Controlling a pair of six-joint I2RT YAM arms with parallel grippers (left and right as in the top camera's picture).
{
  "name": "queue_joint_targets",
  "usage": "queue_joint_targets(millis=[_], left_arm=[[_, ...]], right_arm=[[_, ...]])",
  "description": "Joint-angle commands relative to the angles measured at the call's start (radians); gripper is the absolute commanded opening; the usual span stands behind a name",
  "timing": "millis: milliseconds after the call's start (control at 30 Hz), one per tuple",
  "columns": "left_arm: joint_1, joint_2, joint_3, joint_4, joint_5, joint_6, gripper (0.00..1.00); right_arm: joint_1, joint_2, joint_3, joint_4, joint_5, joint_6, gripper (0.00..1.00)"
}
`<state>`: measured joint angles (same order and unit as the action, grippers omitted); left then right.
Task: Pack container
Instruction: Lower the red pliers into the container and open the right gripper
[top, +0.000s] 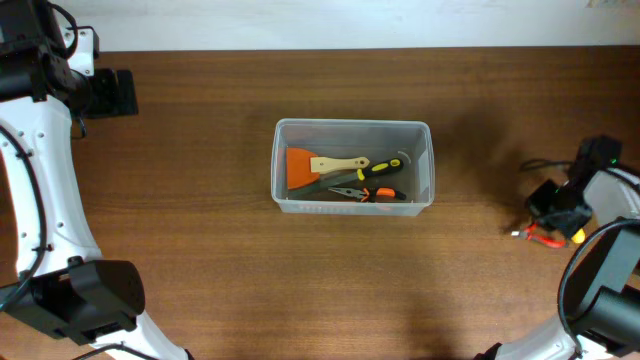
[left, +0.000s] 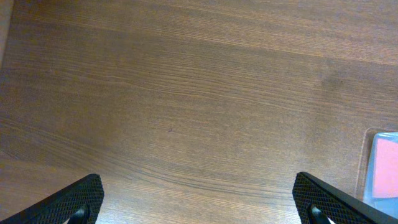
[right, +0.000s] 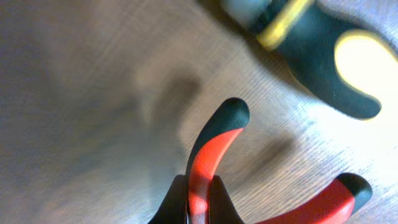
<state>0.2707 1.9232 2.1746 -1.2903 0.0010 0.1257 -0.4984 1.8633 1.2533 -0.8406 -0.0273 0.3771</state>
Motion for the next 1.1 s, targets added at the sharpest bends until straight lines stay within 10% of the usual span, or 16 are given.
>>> queue_joint_targets(millis=[0,700,867,1067], left_arm=[[0.003,0.003,-0.002,0.002,0.011,-0.013,0.99],[0.003,0.003,-0.002,0.002,0.011,-0.013,0.99],[0.003,0.003,-0.002,0.002,0.011,-0.013,0.99],[0.003,0.003,-0.002,0.002,0.011,-0.013,0.99]], right_arm=[[0.033,-0.073,0.126,-0.037,-0.122,-0.097,0.04],[0.895,-0.105,0.480,-0.116,-0.420,-1.240,0.04],[0.979,-0.019,0.480,-0.114,-0.328,-1.614,0.04],[0.966,0.120,0.480,-0.048,-0.277,-1.668,0.04]])
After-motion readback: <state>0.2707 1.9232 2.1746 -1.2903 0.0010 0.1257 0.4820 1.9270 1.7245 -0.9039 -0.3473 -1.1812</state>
